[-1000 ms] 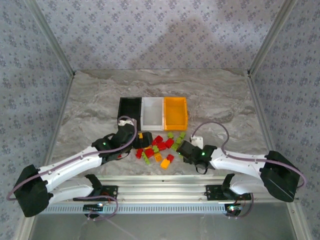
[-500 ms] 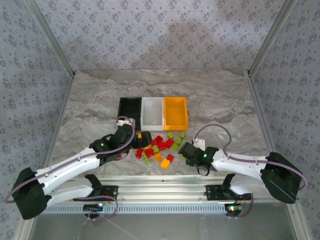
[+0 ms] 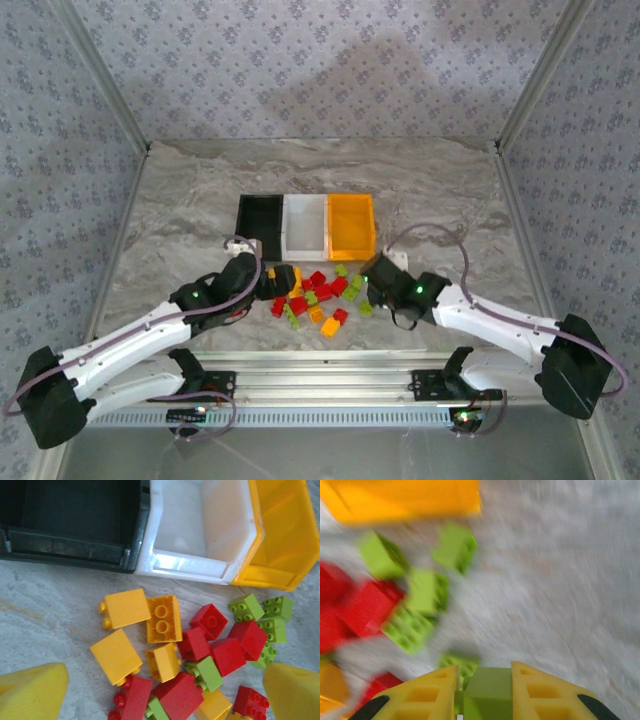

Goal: Sort the legos into containers by color

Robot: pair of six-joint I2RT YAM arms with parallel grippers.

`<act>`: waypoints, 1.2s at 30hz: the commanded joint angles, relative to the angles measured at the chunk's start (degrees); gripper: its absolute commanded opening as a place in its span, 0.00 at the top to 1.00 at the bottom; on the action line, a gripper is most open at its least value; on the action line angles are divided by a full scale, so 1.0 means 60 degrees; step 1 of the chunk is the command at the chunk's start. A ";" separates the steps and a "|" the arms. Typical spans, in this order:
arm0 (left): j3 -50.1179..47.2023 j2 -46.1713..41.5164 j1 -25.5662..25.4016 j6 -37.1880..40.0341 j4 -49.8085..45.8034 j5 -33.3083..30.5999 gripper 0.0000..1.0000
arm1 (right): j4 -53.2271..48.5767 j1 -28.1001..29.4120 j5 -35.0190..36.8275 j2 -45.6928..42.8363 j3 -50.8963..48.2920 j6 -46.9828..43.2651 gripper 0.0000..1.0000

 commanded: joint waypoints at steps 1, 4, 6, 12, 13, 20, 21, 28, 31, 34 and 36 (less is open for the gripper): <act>-0.0319 -0.0533 -0.0017 -0.0074 -0.0408 -0.0392 0.00 | 0.0615 -0.0737 -0.0141 0.0858 0.1117 -0.1374 0.81; -0.0603 -0.1092 -0.0017 -0.0188 -0.0458 -0.0513 0.00 | 0.1307 -0.1456 -0.0454 0.2202 0.2135 -0.1891 0.81; -0.0724 -0.1485 -0.0017 -0.0258 -0.0610 -0.0638 0.00 | 0.1585 -0.1858 -0.0555 0.3189 0.2914 -0.2264 0.80; -0.0889 -0.2343 -0.0010 -0.0603 -0.1273 -0.0990 0.00 | 0.1600 -0.2462 -0.0561 0.5496 0.5007 -0.2860 0.80; -0.0943 -0.2438 -0.0003 -0.0646 -0.1320 -0.0991 0.00 | 0.1598 -0.2540 -0.0623 0.5771 0.5207 -0.2876 0.79; -0.1056 -0.2824 0.0000 -0.0818 -0.1703 -0.1106 0.00 | 0.1666 -0.2690 -0.0636 0.6602 0.5983 -0.2831 0.65; -0.1057 -0.2861 0.0000 -0.0819 -0.1778 -0.1126 0.00 | 0.1677 -0.2718 -0.0623 0.6615 0.6050 -0.2807 0.59; -0.0923 -0.3066 0.0080 -0.0946 -0.2204 -0.1207 0.00 | 0.1967 -0.2711 -0.0668 0.5903 0.6038 -0.2827 0.31; -0.0826 -0.3154 0.0113 -0.0964 -0.2330 -0.1268 0.00 | 0.2215 -0.2602 -0.0732 0.5106 0.5526 -0.2763 0.29; -0.0669 -0.3170 0.0135 -0.0928 -0.2441 -0.1354 0.00 | 0.2580 -0.2290 -0.0686 0.3918 0.4681 -0.2753 0.27; -0.0548 -0.3141 0.0143 -0.0935 -0.2515 -0.1389 0.00 | 0.2762 -0.2003 -0.0547 0.3141 0.3939 -0.2748 0.26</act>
